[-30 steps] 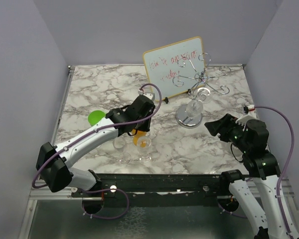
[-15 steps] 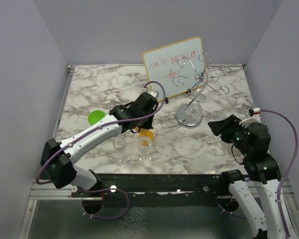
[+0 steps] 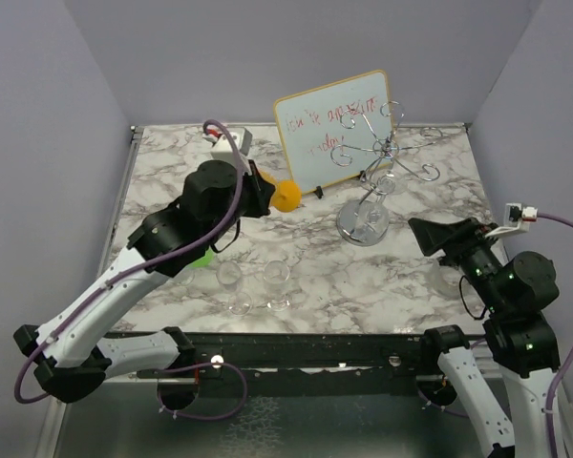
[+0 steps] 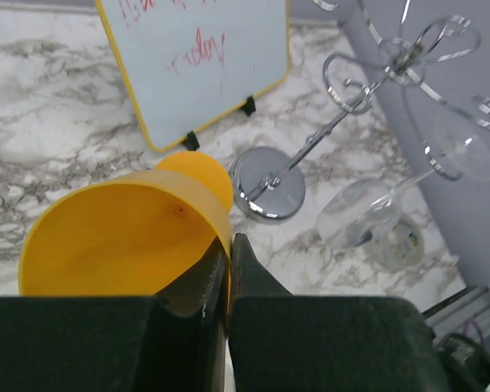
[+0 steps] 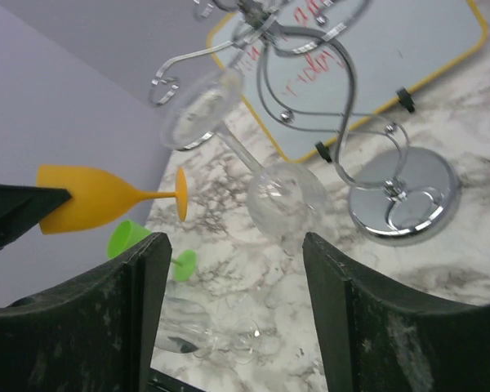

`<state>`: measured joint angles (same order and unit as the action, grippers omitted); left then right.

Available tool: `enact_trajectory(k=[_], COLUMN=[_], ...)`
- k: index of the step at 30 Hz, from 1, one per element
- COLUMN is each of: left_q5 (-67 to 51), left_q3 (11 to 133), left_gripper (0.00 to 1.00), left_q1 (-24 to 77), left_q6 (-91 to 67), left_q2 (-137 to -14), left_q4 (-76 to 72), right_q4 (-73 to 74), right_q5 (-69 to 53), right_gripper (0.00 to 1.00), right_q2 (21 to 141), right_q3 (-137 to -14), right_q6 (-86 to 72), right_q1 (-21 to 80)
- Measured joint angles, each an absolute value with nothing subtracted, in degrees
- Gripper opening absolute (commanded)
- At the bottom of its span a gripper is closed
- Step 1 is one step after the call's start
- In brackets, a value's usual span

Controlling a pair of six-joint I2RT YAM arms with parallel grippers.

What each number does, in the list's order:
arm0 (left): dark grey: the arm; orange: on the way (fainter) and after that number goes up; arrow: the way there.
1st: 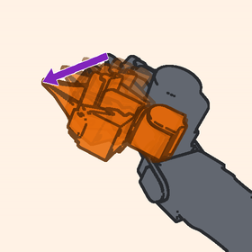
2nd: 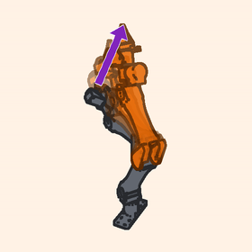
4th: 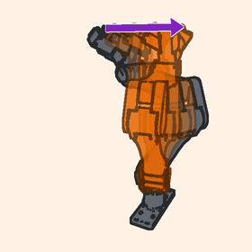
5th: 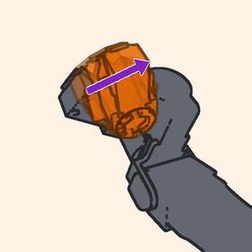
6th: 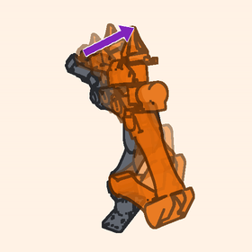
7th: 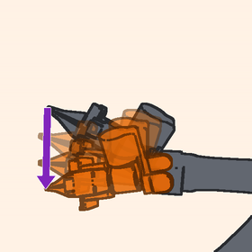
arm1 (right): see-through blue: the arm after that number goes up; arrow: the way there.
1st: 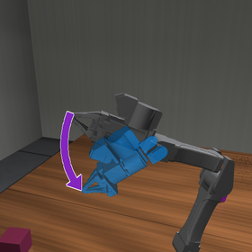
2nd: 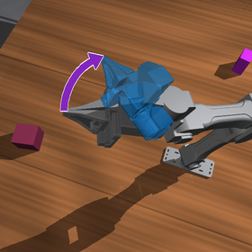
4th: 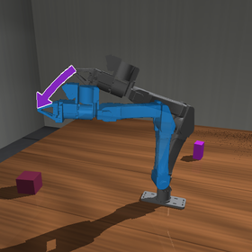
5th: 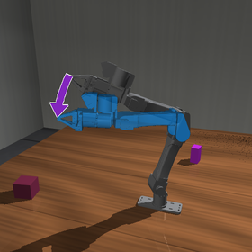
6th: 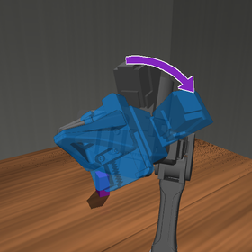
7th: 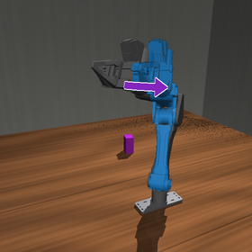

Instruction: Place the wine glass upside down on the wine glass rack

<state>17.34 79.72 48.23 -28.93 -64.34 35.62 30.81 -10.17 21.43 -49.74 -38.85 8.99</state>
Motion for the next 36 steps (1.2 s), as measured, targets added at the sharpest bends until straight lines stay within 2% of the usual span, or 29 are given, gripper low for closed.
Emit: enact_trajectory(k=[6,13,22,28,36], left_q5=[18.68,16.49,10.87,4.97,-1.56], left_q3=[79.88,81.25,82.94,83.05,84.84], left_gripper=[0.0,0.0,0.0,0.0,0.0], left_q1=[48.23,48.23,48.23,48.23,50.06], left_q6=[-28.42,-25.52,-26.26,-32.64,-40.12], left_q2=[-59.48,-59.4,-59.99,-63.96,-76.14], left_q4=[25.56,13.06,-3.33,-14.57,-24.67], right_q4=[22.11,13.85,-1.74,-14.46,-33.19], right_q5=[-17.47,-20.34,-22.61,-22.79,-21.61], right_gripper=[0.81,0.82,0.84,0.85,0.85], right_q2=[25.63,32.82,37.08,42.09,47.81], right_q3=[-53.52,-58.59,-58.96,-57.6,-53.15], right_q6=[-37.21,-36.51,-44.36,-53.3,-67.11], right_q1=[8.99,8.99,8.99,8.99,8.99])
